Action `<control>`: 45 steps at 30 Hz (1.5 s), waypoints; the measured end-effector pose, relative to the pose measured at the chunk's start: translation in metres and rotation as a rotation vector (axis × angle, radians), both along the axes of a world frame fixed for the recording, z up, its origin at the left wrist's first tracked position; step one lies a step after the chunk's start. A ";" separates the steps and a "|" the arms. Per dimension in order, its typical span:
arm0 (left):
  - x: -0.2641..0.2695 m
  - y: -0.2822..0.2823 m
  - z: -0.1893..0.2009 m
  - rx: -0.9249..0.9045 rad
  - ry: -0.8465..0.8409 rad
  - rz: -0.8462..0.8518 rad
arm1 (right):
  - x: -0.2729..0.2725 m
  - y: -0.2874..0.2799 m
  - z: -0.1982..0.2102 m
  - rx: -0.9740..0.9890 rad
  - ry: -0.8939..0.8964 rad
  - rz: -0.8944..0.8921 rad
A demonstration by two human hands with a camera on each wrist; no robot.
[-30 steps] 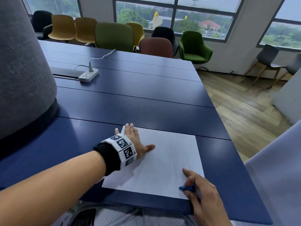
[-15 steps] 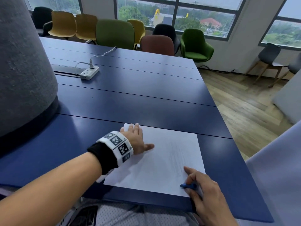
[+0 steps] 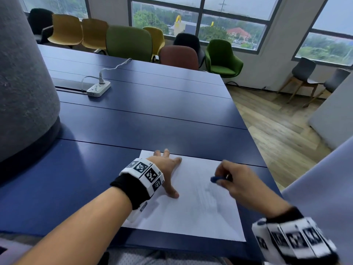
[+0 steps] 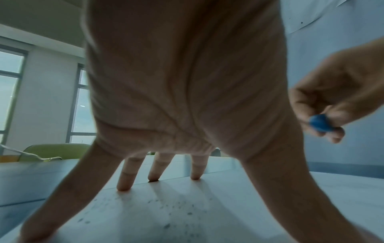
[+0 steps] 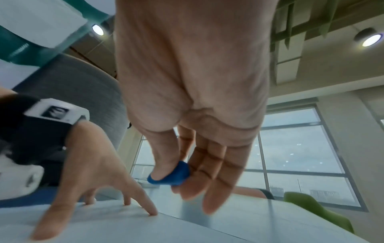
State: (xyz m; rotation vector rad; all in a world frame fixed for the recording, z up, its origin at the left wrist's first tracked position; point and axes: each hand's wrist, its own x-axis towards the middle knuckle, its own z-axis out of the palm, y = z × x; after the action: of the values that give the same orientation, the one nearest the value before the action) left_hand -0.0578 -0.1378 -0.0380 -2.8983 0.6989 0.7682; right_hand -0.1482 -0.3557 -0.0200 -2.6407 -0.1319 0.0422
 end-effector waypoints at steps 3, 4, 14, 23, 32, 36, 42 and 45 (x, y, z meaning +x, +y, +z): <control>0.000 -0.002 0.001 0.016 0.001 0.016 | 0.048 0.002 -0.002 -0.012 0.054 0.054; 0.001 -0.003 0.000 0.010 0.001 0.025 | 0.061 0.004 -0.005 -0.024 0.070 0.073; 0.000 0.002 -0.005 -0.013 -0.086 0.012 | 0.118 0.044 -0.023 -0.085 0.122 0.161; -0.001 0.002 -0.007 -0.004 -0.106 0.008 | 0.119 0.049 -0.025 -0.078 0.125 0.158; -0.003 0.000 -0.004 0.008 -0.094 0.013 | 0.109 0.042 -0.025 -0.101 0.121 0.175; -0.003 -0.001 -0.003 0.021 -0.089 0.012 | 0.107 0.036 -0.024 -0.111 0.142 0.199; -0.003 -0.002 -0.003 0.033 -0.065 0.019 | 0.102 0.024 -0.023 -0.098 0.186 0.238; -0.003 -0.002 -0.002 0.035 -0.057 0.019 | 0.107 0.027 -0.017 -0.165 0.203 0.275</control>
State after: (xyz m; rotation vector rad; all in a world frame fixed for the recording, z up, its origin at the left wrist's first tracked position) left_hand -0.0604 -0.1401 -0.0400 -2.8870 0.6469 0.6901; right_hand -0.0408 -0.3286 -0.0366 -2.7427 -0.4384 0.4285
